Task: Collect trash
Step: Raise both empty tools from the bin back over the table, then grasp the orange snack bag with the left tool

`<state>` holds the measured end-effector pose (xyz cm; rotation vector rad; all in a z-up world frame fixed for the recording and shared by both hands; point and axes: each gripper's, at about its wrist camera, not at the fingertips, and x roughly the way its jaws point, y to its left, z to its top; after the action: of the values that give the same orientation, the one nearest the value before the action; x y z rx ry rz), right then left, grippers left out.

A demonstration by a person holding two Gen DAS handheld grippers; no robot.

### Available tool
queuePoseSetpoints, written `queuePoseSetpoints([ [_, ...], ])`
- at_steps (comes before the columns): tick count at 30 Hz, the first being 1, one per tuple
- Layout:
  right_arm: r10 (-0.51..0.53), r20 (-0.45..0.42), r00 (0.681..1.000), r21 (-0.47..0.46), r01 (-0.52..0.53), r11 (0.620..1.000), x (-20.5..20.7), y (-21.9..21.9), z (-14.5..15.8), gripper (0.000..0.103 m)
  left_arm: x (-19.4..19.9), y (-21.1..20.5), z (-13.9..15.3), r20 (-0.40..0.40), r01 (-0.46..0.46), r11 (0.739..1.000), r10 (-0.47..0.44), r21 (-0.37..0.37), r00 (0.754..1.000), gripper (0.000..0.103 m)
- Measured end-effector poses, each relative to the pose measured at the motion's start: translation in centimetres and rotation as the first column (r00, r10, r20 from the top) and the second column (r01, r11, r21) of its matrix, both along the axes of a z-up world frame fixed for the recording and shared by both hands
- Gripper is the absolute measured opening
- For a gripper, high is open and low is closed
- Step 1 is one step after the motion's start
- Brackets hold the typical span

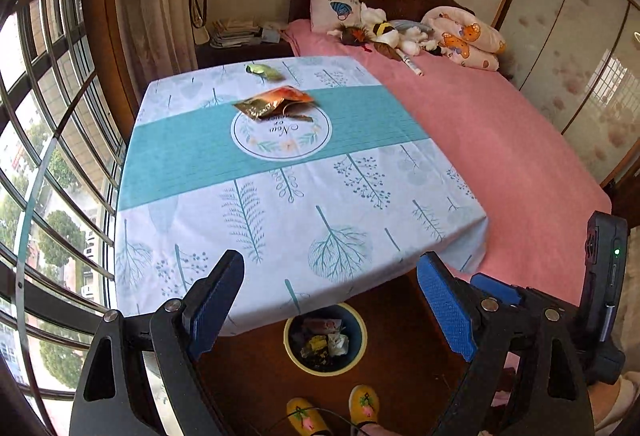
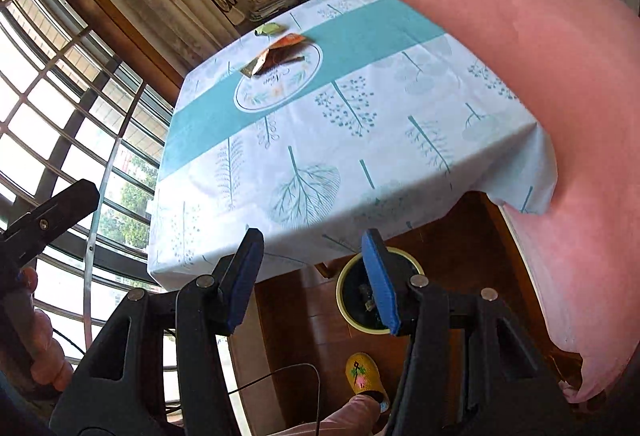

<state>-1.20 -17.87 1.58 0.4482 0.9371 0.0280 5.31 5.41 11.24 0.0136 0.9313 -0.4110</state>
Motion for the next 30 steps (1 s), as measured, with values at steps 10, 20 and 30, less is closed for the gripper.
queuePoseSetpoints([
  [10,0.006,0.079,0.997,-0.061,-0.001,0.998,2.8,2.4,3.9,0.048,2.5,2.4,3.8,0.089,-0.007,1.000,0.007,-0.004,0.996,0.090],
  [20,0.054,0.080,0.995,-0.096,-0.046,0.994,10.6,1.1,3.9,0.048,10.4,2.0,1.7,0.080,-0.034,0.999,0.031,0.035,0.996,0.090],
  [30,0.203,0.004,0.979,-0.070,-0.202,0.977,26.6,-4.1,-0.3,0.048,26.9,-2.9,-6.1,-0.085,-0.118,0.987,0.128,0.113,0.988,0.090],
])
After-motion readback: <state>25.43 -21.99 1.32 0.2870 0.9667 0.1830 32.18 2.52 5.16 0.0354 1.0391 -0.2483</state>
